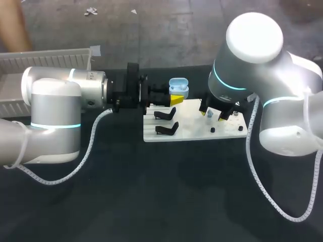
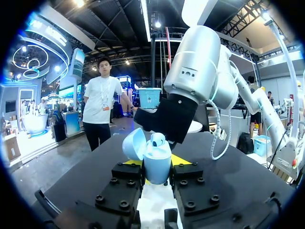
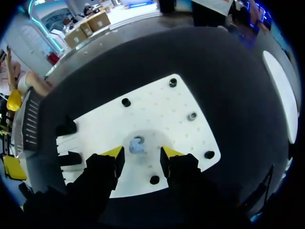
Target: Pick up each earbud case from the left stands, insert the matching earbuds, close the lid, and place the case in the box.
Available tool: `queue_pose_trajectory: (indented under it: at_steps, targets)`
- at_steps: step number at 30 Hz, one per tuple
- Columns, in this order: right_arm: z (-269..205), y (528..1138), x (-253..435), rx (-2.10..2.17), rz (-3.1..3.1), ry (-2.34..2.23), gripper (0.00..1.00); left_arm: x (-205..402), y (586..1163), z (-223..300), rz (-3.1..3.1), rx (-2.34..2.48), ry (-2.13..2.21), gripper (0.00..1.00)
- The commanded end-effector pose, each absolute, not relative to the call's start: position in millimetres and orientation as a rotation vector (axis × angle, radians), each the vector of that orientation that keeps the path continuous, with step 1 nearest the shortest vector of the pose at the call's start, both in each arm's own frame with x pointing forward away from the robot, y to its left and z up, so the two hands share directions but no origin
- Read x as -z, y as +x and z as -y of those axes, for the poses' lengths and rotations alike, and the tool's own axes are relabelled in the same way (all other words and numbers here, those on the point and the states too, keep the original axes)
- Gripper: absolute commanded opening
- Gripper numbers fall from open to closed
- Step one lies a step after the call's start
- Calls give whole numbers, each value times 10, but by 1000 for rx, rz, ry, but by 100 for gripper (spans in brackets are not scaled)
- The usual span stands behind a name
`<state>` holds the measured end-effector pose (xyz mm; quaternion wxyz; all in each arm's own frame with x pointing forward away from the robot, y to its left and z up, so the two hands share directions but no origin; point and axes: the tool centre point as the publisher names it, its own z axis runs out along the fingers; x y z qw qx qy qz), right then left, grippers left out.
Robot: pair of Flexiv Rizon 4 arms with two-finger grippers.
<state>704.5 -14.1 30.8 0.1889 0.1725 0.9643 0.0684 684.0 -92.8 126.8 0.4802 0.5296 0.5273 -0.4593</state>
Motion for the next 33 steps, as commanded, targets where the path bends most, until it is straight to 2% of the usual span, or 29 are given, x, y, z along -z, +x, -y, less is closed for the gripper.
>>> queue_pose_trajectory:
  at_steps: [1, 27, 33]
  targets:
    - [126, 7069, -299, -189, -2713, 487, 46, -1260, 6821, 927, -1283, 1114, 1285, 0]
    - [89, 7099, -273, -197, -2720, 481, 46, -1476, 6742, 712, -1252, 1102, 1288, 0]
    - [93, 7098, -265, -195, -2721, 489, 44, -1476, 6742, 712, -1252, 1102, 1288, 0]
